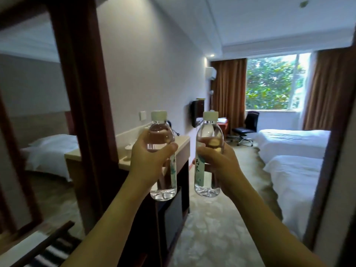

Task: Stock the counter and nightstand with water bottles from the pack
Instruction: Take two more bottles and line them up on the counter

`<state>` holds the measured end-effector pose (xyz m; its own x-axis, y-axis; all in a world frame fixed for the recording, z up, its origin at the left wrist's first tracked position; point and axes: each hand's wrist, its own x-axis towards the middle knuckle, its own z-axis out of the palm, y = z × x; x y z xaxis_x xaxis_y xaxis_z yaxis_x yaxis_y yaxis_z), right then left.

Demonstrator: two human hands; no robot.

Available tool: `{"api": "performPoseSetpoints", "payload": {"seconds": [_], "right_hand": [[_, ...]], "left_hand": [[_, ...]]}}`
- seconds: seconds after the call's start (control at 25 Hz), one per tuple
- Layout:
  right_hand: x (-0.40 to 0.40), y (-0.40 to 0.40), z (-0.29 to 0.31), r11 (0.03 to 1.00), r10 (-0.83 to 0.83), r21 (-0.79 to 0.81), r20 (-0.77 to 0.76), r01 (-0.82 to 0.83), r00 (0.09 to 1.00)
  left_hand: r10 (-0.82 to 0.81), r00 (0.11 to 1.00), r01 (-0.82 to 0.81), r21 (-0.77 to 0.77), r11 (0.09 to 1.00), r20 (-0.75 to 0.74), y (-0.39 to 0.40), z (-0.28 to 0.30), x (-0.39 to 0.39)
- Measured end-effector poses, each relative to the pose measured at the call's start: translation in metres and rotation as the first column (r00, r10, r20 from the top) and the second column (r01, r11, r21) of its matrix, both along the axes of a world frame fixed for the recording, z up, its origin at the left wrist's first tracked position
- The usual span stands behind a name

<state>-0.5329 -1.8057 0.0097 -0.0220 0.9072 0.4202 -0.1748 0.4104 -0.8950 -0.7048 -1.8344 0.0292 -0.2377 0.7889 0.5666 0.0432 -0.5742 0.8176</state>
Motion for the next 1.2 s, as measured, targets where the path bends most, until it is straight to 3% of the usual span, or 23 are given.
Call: {"api": "performPoseSetpoints", "payload": {"seconds": [0.24, 0.48, 0.88, 1.2], "right_hand": [[0.062, 0.104, -0.016, 0.995, -0.099, -0.008, -0.022, 0.099, 0.995], [0.068, 0.250, -0.039, 0.991, -0.135, 0.028, 0.021, 0.134, 0.991], [0.101, 0.497, -0.009, 0.986, -0.160, 0.045, 0.027, 0.158, 0.987], [0.152, 0.705, -0.035, 0.996, -0.067, 0.053, 0.004, 0.067, 0.998]], "left_hand": [[-0.048, 0.999, 0.050, -0.056, 0.997, 0.023, 0.124, -0.029, 0.048], [-0.085, 0.996, 0.086, -0.069, 0.994, 0.009, 0.282, -0.054, 0.056], [-0.194, 0.980, 0.194, 0.004, 0.981, -0.039, 0.542, -0.023, 0.098], [-0.072, 0.995, 0.070, -0.024, 0.997, -0.066, 0.730, -0.050, 0.137]]}}
